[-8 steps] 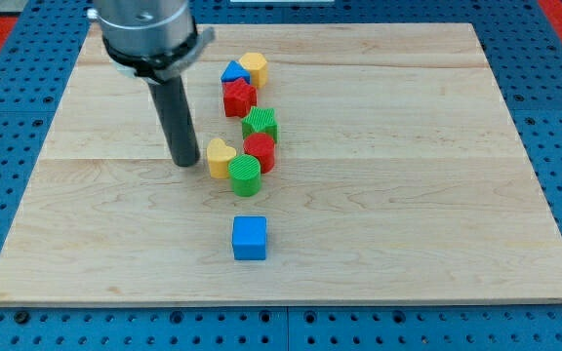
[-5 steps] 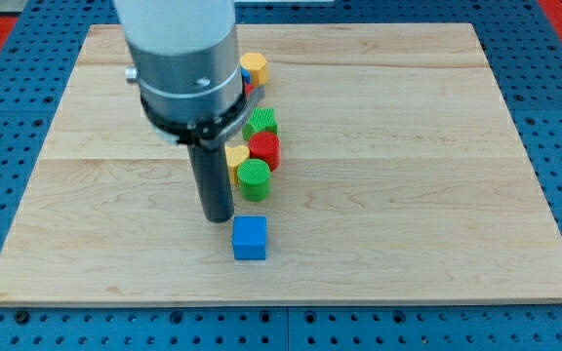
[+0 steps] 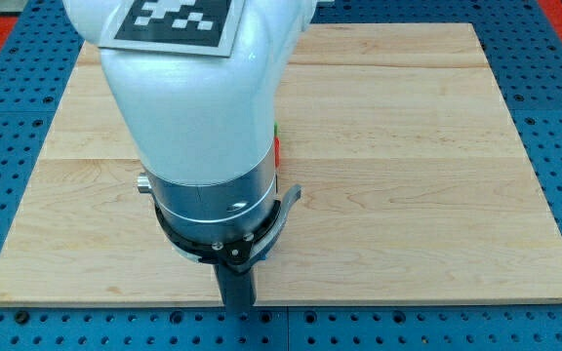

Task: Move blue cube closer to the green circle

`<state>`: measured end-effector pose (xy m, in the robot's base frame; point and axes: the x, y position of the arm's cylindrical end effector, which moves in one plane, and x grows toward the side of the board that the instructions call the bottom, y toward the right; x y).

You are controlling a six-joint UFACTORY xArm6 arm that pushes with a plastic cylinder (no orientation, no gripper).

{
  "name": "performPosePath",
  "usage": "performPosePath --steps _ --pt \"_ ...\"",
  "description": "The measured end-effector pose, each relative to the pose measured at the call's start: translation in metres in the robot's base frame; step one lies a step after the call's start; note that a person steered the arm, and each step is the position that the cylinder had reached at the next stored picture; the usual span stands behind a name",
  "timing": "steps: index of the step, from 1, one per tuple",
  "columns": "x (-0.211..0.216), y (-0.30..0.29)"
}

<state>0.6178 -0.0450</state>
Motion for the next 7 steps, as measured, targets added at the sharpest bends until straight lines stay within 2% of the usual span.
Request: performPosePath --steps 4,7 --pt "-0.018 -0.001" --pt "-0.091 -0.001"
